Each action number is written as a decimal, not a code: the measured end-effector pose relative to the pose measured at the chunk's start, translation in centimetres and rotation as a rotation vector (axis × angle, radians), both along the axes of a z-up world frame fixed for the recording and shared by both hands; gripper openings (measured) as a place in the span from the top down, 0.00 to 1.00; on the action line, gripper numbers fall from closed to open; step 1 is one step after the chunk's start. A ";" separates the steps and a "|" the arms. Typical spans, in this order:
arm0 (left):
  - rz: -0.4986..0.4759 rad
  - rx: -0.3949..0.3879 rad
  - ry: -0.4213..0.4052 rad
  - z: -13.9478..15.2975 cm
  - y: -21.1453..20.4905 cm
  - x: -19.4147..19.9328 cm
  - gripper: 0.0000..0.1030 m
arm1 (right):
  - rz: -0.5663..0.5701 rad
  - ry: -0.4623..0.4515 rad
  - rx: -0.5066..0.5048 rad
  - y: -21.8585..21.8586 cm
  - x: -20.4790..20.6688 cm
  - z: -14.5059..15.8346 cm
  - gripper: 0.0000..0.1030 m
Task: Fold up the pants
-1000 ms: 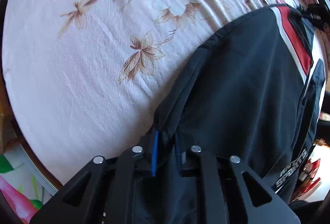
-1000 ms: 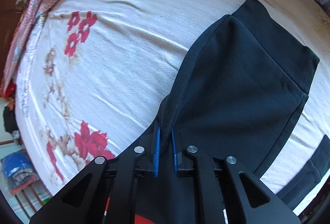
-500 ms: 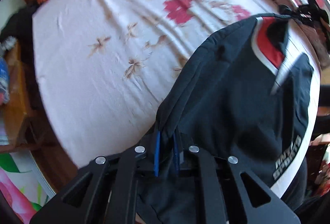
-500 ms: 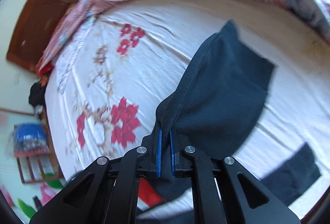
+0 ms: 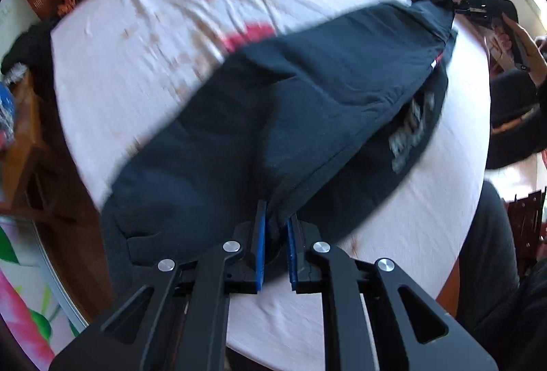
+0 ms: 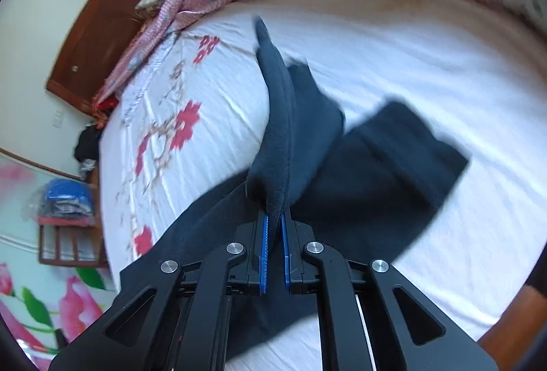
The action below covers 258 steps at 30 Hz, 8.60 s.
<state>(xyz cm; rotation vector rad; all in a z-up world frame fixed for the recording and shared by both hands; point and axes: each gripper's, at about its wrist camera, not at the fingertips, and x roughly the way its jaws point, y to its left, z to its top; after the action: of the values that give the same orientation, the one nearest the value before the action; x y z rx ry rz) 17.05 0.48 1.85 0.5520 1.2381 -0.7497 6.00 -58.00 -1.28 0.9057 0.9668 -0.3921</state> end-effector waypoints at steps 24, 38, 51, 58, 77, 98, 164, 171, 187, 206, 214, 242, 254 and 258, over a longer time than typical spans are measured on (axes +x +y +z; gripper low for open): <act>0.083 -0.012 -0.106 -4.9 1.3 -4.2 0.89 | -0.236 -0.022 0.211 -1.9 -5.8 -7.7 0.69; 0.279 -0.073 -0.267 -3.6 2.8 -6.2 0.88 | -0.077 0.050 0.055 2.1 -1.2 -5.0 0.77; 0.308 -0.054 -0.330 -1.6 6.0 -5.7 0.89 | -0.016 0.096 0.053 3.8 -3.6 -5.5 0.86; 0.249 0.018 -0.303 -5.1 4.8 -8.0 0.88 | -0.103 0.193 0.050 2.8 -5.0 -7.5 0.86; 0.374 0.076 -0.467 -5.2 4.1 -9.2 0.74 | 0.405 0.069 0.300 32.9 2.7 -7.7 0.83; 0.404 0.052 -0.475 -4.5 4.6 -9.4 0.65 | 0.231 0.086 0.445 33.6 3.4 -9.3 0.47; 0.531 0.258 -0.707 -7.8 4.8 1.7 0.18 | 0.229 0.227 -0.089 21.4 3.7 -6.4 1.00; 0.414 -0.004 -0.708 -0.9 -3.0 -3.0 0.12 | 0.195 0.081 -0.123 19.9 2.6 -3.1 1.00; 0.277 -0.028 -0.652 0.0 -10.9 -9.2 0.05 | 0.086 0.128 -0.102 8.0 -4.6 -3.6 0.99; 0.193 0.016 -0.638 -0.8 -13.8 -11.9 0.04 | -0.261 -0.079 0.176 -6.0 -9.8 -7.4 0.45; 0.192 0.022 -0.612 -1.0 -14.2 -11.6 0.04 | -0.242 -0.141 0.133 -6.2 -8.2 -8.2 0.45; 0.374 0.076 -0.658 2.3 -4.3 -10.0 0.04 | 0.221 -0.050 -0.594 9.4 0.4 5.5 0.89; 0.530 0.065 -0.650 3.1 3.0 -9.3 0.04 | 0.834 0.130 -1.113 36.5 1.9 -2.2 0.89; 0.542 0.047 -0.649 3.2 3.6 -9.4 0.04 | 0.935 0.203 -1.236 39.9 0.8 -7.0 0.89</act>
<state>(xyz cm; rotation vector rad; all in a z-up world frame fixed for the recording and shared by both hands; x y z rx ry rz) 7.66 4.07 5.01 0.4187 0.7375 -0.0599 6.80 -18.08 -8.26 -0.7197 0.9860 -0.1921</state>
